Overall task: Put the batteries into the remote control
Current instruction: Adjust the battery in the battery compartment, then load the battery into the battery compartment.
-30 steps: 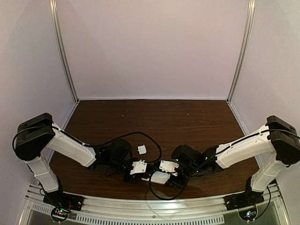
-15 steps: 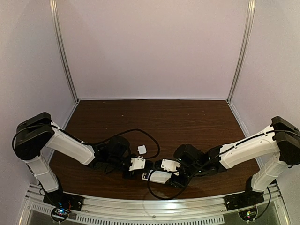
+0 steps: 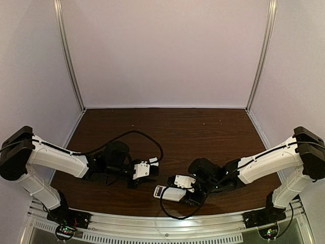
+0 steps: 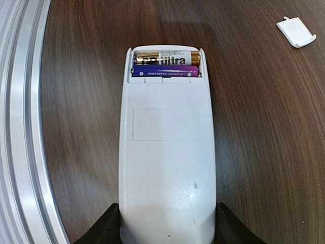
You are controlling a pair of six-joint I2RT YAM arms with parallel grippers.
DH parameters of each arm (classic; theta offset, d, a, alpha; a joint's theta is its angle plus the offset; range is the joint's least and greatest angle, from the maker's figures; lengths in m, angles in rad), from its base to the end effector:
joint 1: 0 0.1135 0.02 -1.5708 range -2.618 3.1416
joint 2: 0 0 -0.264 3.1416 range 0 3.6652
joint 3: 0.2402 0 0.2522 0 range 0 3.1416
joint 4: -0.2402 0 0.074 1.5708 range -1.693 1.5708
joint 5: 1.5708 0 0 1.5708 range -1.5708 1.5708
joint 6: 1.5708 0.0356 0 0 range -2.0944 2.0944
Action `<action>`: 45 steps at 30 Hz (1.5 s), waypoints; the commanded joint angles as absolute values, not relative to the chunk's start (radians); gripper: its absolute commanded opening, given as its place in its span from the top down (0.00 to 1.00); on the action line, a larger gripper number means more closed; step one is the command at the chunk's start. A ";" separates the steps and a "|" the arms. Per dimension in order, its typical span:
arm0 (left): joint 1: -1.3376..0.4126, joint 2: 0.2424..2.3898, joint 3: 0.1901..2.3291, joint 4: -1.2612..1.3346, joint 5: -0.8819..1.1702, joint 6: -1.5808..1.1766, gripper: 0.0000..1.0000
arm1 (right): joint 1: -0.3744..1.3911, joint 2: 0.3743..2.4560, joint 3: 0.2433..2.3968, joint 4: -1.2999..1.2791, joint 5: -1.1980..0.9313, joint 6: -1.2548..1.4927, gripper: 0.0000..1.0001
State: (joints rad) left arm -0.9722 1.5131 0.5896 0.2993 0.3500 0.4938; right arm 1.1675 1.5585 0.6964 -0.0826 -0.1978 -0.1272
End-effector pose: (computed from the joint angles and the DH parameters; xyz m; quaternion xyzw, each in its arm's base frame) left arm 0.1519 -0.2444 0.1550 0.6454 0.5983 -0.2569 0.3994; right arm 0.1056 0.2654 0.1423 -0.5952 0.7369 0.2338 0.2192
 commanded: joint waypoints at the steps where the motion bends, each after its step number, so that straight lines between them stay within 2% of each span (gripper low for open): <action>1: -0.991 1.482 0.578 0.296 0.351 0.474 0.79 | 1.177 1.556 0.703 -0.090 -0.184 -0.135 0.99; 24: -1.052 1.678 0.614 0.358 0.361 0.456 0.70 | 1.178 1.548 0.698 -0.089 -0.157 -0.146 0.99; 34: -1.058 1.718 0.631 0.367 0.352 0.449 0.71 | 1.180 1.559 0.701 -0.089 -0.156 -0.152 0.99; 45: -1.063 1.764 0.680 0.236 0.306 0.462 0.72 | 1.180 1.547 0.698 -0.088 -0.151 -0.152 0.99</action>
